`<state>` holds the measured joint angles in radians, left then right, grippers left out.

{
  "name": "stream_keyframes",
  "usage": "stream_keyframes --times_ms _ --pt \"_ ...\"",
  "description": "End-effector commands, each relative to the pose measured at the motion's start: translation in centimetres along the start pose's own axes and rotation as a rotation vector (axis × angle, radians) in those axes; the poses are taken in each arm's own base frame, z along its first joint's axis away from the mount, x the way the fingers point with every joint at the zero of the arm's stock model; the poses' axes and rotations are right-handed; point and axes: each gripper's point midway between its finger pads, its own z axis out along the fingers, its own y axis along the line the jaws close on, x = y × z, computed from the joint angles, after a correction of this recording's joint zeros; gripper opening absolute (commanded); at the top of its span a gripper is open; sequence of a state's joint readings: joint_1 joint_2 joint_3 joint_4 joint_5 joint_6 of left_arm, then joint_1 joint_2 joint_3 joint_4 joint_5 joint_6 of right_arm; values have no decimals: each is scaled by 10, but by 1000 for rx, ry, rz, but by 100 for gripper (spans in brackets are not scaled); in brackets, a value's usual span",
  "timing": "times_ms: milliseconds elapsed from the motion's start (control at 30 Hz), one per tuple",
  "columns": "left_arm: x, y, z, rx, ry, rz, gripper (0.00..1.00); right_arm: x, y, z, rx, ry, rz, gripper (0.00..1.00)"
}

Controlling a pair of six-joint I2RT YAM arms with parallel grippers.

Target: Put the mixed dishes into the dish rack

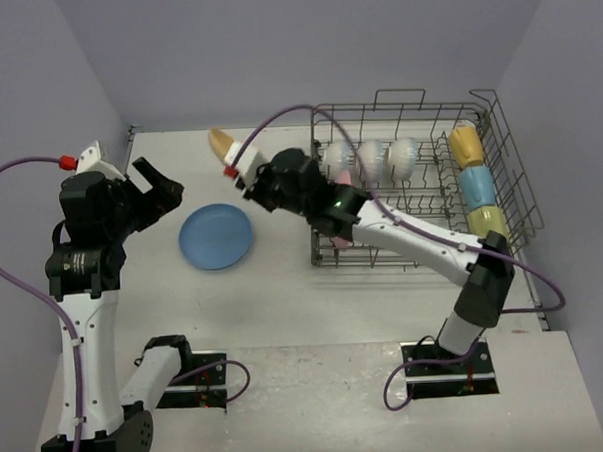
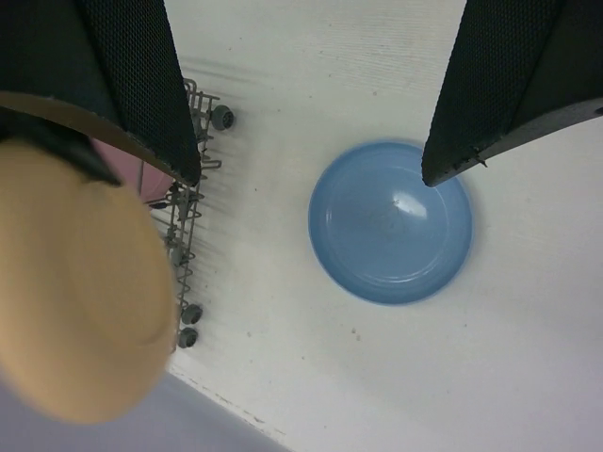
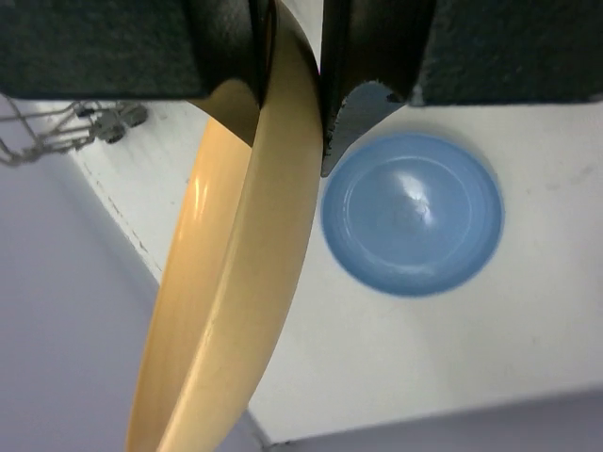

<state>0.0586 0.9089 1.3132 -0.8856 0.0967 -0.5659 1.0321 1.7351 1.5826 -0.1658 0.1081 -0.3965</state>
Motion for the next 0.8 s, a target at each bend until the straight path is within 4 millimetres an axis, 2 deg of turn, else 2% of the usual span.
stream_keyframes --times_ms 0,33,67,100,133,167,200,233,267,300,367,400,467,500,633,767 --pt "-3 1 6 3 -30 -6 100 -77 -79 -88 75 -212 399 0" --pt "3 5 10 -6 -17 -8 100 -72 -93 -103 41 -220 467 0" --pt "5 6 13 -5 -18 -8 100 -82 -104 -130 32 -264 519 0" --pt "7 8 15 -7 -14 -8 100 -83 -107 -143 9 -278 599 0" --pt "10 11 18 -16 -12 -14 100 -67 -125 -155 35 -264 651 0" --pt "15 17 24 -37 -3 -20 100 -74 -125 -178 -2 -299 696 0" --pt "19 20 28 -45 4 -24 100 -71 -129 -188 -7 -302 720 0" --pt "23 24 33 -55 14 -28 100 -49 -144 -197 38 -271 769 0" --pt "28 28 37 -68 28 -30 100 -49 -144 -214 24 -284 804 0" --pt "32 32 42 -81 43 -32 100 -24 -157 -222 61 -250 851 0" --pt "40 38 50 -103 63 -38 100 -12 -156 -241 44 -252 921 0" --pt "43 40 53 -107 72 -43 100 14 -165 -246 95 -216 970 0" --pt "50 44 60 -110 82 -56 100 34 -165 -253 113 -188 1010 0" --pt "54 46 64 -114 90 -63 100 52 -163 -257 132 -163 1044 0" --pt "66 55 77 -135 121 -72 100 83 -146 -259 92 -123 1112 0" --pt "83 66 89 -168 165 -77 100 113 -134 -253 89 -70 1187 0"
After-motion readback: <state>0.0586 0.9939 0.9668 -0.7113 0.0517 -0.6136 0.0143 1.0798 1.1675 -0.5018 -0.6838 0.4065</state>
